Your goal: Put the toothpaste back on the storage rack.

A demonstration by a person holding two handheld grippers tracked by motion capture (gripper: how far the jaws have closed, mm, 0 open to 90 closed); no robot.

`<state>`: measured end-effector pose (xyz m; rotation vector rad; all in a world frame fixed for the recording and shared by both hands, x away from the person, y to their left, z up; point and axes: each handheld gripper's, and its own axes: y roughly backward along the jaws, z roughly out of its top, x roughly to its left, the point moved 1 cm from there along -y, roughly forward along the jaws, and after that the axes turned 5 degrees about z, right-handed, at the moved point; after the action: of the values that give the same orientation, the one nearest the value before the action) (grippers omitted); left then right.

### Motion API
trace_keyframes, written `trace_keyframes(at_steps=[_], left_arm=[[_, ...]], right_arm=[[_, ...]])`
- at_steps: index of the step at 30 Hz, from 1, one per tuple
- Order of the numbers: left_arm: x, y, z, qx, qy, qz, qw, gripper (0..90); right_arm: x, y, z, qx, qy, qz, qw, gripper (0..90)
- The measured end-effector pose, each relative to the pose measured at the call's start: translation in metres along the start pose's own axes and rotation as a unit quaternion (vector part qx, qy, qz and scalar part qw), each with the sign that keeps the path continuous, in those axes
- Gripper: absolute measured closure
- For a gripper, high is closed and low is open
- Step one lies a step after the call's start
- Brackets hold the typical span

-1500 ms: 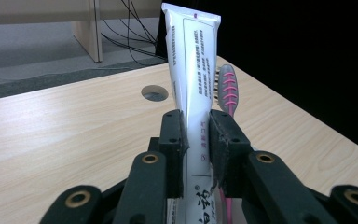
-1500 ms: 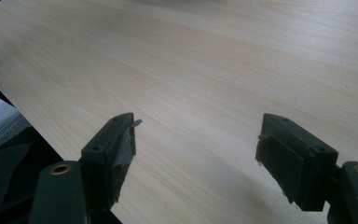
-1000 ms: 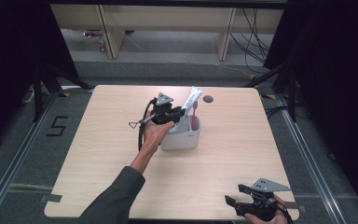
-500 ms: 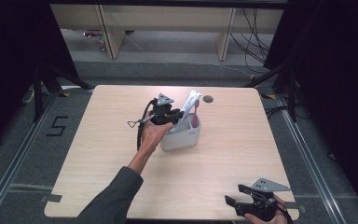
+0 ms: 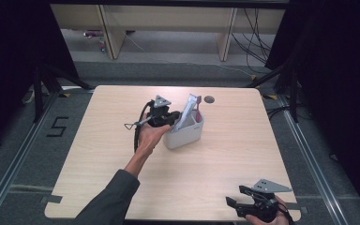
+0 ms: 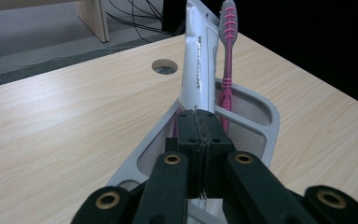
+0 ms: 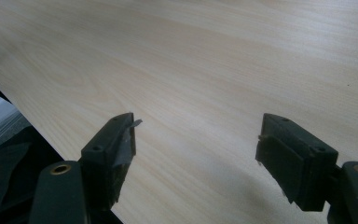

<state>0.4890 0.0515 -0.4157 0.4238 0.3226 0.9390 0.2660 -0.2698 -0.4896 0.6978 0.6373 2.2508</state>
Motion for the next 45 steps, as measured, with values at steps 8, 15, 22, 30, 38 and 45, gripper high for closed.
trace_keyframes(at_steps=[8, 15, 22, 30, 38, 45], left_arm=[[0.003, 0.007, 0.0, 0.003, 0.001, 0.001, 1.0, 85.3], [0.001, 0.017, -0.001, -0.003, 0.0, -0.006, 1.0, 83.5], [0.002, 0.026, -0.003, 0.003, 0.002, -0.008, 1.0, 83.0], [0.005, 0.037, -0.006, 0.001, 0.004, -0.01, 0.9999, 82.0], [0.012, 0.046, -0.018, 0.002, 0.018, -0.015, 0.9997, 81.3], [0.02, 0.057, -0.029, 0.0, 0.027, -0.02, 0.9994, 80.2]], right_arm=[[0.0, 0.0, 0.0, -0.001, 0.0, 0.001, 1.0, 28.0], [0.001, 0.001, 0.0, 0.001, -0.006, 0.002, 1.0, 28.0], [0.0, 0.0, 0.0, -0.001, -0.001, 0.0, 1.0, 28.0], [0.0, 0.0, 0.0, 0.0, -0.002, 0.001, 1.0, 28.0], [-0.003, 0.001, 0.0, 0.0, 0.013, -0.006, 0.9999, 28.0], [-0.004, -0.001, -0.001, -0.003, 0.01, 0.003, 0.9999, 28.0]])
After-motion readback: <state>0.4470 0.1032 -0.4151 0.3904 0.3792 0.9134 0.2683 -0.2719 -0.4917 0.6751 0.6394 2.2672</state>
